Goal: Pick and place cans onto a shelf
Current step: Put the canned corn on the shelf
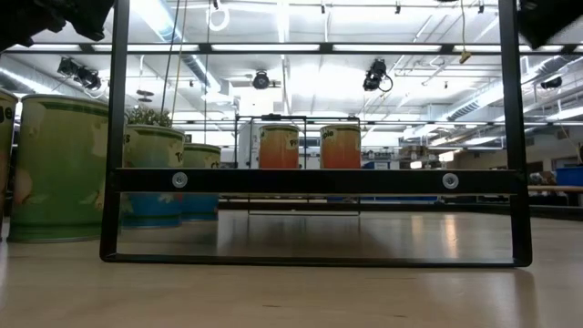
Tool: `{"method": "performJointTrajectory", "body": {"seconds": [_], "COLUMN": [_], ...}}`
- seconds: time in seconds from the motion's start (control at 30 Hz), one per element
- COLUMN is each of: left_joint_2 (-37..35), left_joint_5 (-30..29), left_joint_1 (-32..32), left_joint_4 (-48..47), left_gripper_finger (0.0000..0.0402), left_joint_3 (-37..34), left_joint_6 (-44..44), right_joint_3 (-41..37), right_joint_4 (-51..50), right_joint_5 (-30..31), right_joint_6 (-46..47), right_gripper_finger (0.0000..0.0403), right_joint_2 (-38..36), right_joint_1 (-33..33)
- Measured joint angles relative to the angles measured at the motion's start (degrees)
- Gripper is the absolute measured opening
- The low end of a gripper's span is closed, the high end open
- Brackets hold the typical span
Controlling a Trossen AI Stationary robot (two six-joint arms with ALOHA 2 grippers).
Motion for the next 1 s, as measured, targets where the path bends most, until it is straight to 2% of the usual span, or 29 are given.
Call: {"method": "performJointTrajectory", "body": {"seconds": [0.17,0.37,0.73,0.87,1.0], "left_joint_2": [0.00,0.00,0.00,0.00,0.01], "left_joint_5": [0.01,0.02,0.00,0.00,-0.03], "left_joint_1": [0.00,0.01,0.01,0.01,0.01], "left_joint_4": [0.44,0.38,0.48,0.44,-0.11], "left_gripper_finger": [0.0357,0.0357,0.0357,0.0357,0.0357], "left_joint_3": [0.00,0.02,0.02,0.02,0.02], "left_joint_6": [-0.22,-1.95,-2.35,-3.80,-4.70], "right_joint_3": [6.57,11.41,14.11,16.31,22.44], "right_joint_4": [-6.44,-7.72,1.40,1.98,0.99], "right_joint_5": [2.92,8.94,10.42,11.76,12.00], "right_joint_6": [-9.26,-22.02,-43.65,-47.75,-52.72], "right_gripper_finger": [0.0335,0.0334,0.0336,0.0336,0.0336], "right_joint_2": [-0.02,0.04,0.09,1.57,7.54], "right_joint_1": [-5.38,-12.63,-25.77,-28.09,-27.45]}}
